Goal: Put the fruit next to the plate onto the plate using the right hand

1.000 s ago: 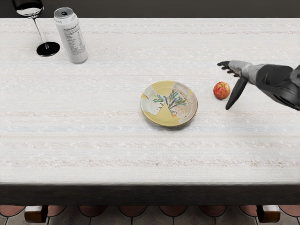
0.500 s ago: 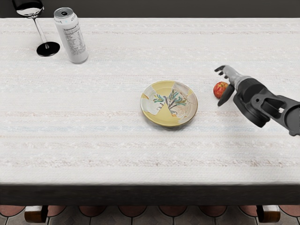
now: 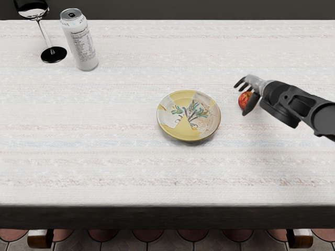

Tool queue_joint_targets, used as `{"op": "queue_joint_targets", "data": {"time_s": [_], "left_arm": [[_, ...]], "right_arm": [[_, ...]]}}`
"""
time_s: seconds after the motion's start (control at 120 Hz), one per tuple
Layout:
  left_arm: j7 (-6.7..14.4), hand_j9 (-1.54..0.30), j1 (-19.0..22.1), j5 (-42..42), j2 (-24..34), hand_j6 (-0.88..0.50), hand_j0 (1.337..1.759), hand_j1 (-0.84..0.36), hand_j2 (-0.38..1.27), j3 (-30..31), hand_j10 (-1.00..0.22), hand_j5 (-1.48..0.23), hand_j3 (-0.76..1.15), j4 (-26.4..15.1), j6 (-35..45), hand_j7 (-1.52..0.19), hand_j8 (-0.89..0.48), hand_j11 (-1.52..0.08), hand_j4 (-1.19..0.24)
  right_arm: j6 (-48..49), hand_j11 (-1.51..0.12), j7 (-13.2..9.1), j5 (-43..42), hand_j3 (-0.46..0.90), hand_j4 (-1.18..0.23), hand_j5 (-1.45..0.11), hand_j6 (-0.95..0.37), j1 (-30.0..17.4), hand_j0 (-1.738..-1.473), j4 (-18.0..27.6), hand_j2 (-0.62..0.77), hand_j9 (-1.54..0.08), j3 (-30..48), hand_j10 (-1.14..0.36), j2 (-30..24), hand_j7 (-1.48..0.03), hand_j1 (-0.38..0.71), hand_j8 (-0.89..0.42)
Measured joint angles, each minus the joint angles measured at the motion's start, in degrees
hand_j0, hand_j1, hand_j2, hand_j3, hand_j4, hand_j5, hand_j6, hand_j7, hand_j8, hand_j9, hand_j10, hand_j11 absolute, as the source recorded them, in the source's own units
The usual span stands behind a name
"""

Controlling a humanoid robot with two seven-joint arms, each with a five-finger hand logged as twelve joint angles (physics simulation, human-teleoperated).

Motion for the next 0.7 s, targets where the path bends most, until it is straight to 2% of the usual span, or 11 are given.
{"op": "queue_joint_targets", "data": {"time_s": [0.333,0.7], "left_arm": [[0.02,-0.30,0.00,0.00,0.00,-0.23,1.658,0.07,0.05,0.00,-0.23,-0.30,0.00,0.00,0.00,-0.30,-0.23,-0.30,-0.23],[0.02,-0.30,0.00,-0.01,0.00,-0.23,1.658,0.07,0.05,0.00,-0.23,-0.30,0.00,0.00,0.00,-0.30,-0.23,-0.30,-0.23]], "right_arm": [[1.11,-0.59,1.60,2.57,0.00,-0.46,-0.58,-0.45,0.31,-1.658,-2.20,-0.09,-0.59,-0.05,-0.45,0.06,-0.59,0.19,-0.43],[1.15,-0.67,1.69,4.14,0.00,-0.53,-0.65,-0.51,0.34,-1.656,-2.33,0.00,-0.67,0.13,-0.44,0.05,-0.67,0.23,-0.40]]}}
